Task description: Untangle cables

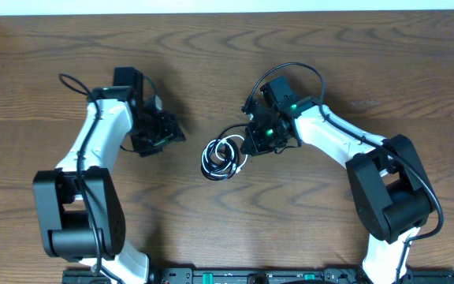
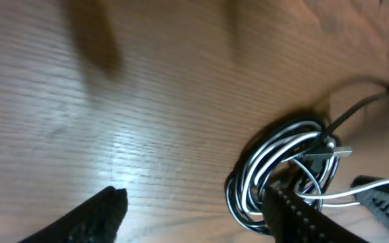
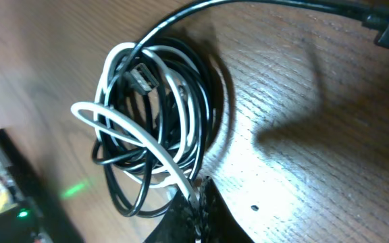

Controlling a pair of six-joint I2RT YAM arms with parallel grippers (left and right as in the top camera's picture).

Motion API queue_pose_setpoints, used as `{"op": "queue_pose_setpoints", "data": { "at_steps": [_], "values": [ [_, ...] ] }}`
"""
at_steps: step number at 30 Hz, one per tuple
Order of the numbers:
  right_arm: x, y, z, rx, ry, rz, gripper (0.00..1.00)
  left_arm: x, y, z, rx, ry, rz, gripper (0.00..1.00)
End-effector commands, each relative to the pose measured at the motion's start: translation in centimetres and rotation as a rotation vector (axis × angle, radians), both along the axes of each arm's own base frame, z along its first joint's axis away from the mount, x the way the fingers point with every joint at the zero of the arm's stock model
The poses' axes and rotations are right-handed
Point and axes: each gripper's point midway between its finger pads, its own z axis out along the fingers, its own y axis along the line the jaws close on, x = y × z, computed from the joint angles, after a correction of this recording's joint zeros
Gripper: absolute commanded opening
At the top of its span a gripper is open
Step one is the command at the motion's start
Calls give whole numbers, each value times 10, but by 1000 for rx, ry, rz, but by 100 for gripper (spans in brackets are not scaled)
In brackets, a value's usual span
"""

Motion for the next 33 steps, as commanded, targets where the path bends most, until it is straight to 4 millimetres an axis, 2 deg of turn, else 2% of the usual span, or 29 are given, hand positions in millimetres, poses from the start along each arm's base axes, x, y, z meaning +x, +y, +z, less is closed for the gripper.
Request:
{"op": "queue_pose_setpoints", "data": {
  "at_steps": [1,3,4,6,13,16,20,23,28,33],
  "values": [
    [5,8,17,71,15,-13,1,-4,-14,-4,-16,14,-47,57],
    [7,10,18,81,5,-17,1,-6,-17,-4,-15,18,-59,36],
    [8,13,19,92,-1,-12,1,-7,-19,-4,-16,19,-63,19],
    [10,18,23,115,-18,-3,1,-11,-20,-5,-16,35,-67,8],
    [13,17,24,121,-27,-8,1,-26,-30,-23,-15,86,-26,8],
    [14,18,24,122,-20,-23,1,-29,-37,-31,-31,87,-17,13],
    [20,11,18,71,-46,-47,1,-27,-49,-33,-60,62,-45,17],
    [24,9,16,51,-53,-67,1,-24,-57,-37,-56,30,-56,25],
    [23,11,15,41,-55,-68,1,-25,-66,-44,-60,19,-52,27],
    [22,11,15,41,-54,-67,1,-28,-54,-53,51,40,19,27]
  ]
}}
